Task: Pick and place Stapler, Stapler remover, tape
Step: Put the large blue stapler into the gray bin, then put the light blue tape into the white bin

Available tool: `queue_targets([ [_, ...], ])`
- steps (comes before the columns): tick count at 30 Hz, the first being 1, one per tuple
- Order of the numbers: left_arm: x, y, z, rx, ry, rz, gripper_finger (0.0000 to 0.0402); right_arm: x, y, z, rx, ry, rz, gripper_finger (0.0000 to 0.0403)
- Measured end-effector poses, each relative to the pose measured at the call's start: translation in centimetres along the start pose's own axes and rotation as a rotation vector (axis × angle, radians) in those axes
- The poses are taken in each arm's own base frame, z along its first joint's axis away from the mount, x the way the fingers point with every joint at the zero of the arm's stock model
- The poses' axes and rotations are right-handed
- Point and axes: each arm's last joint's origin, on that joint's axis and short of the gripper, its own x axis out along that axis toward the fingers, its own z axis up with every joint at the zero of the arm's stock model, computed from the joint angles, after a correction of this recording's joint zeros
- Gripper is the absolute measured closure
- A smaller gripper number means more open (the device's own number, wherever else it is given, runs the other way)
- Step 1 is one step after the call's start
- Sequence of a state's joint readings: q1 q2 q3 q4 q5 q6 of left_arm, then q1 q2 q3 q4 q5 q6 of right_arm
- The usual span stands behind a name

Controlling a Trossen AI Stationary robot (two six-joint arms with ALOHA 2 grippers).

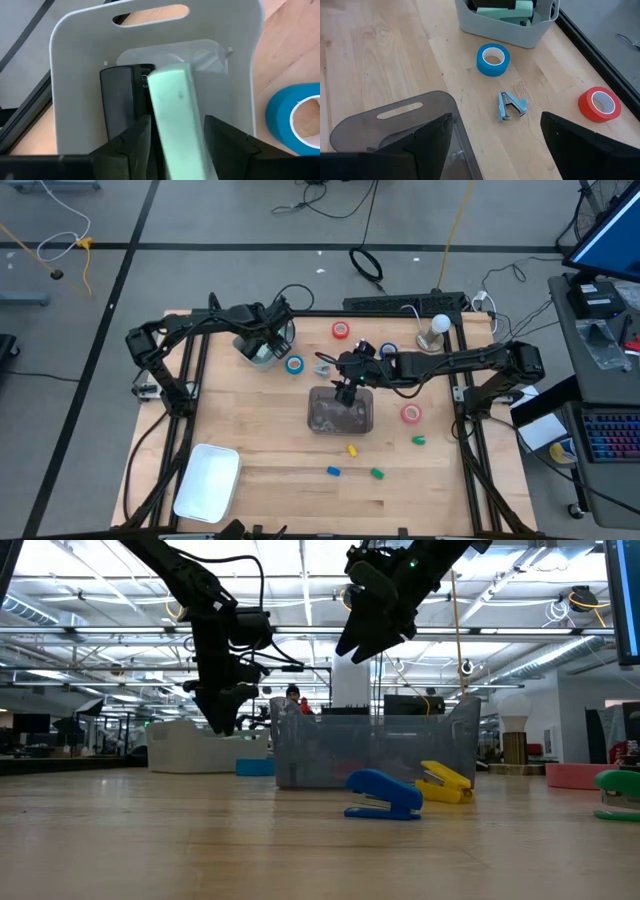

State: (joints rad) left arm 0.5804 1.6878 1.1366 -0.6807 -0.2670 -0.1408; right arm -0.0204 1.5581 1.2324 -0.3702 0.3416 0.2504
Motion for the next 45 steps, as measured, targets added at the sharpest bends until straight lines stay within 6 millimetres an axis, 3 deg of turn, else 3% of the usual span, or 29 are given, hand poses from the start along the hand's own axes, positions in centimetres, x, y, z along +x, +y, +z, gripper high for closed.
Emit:
queue_targets([
  [8, -0.7, 0.2, 0.1, 0.027, -0.006, -0.002, 0.0242, 0.0, 0.0, 0.0, -0.001, 0.001, 0.0, 0.011],
  [13, -5.2, 1.4, 0.7, 0.062, -0.138, -0.017, 0.0258, 0.0, 0.0, -0.1, -0.013, 0.01, 0.0, 0.011],
  [20, -12.2, 2.5, -1.1, 0.108, -0.337, -0.143, 0.0268, 0.0, -0.1, -0.4, -0.022, 0.037, -0.007, 0.011],
  [26, -15.3, 1.9, -2.4, 0.175, -0.431, -0.3, 0.0268, 0.0, -0.1, -0.4, -0.025, 0.038, -0.006, 0.011],
  [32, -16.0, -1.1, -2.7, 0.391, -0.494, -0.34, 0.0268, 0.0, -0.1, -0.4, -0.089, 0.041, -0.005, 0.011],
  [38, -15.3, -4.4, -1.7, 0.61, -0.591, -0.346, 0.0268, -0.3, -0.4, -0.6, -0.052, 0.07, -0.018, 0.011],
  [45, -11.4, -6.7, 0.5, 0.676, -0.588, -0.347, 0.0268, -3.1, -2.4, -0.8, 0.054, 0.121, -0.086, 0.011],
])
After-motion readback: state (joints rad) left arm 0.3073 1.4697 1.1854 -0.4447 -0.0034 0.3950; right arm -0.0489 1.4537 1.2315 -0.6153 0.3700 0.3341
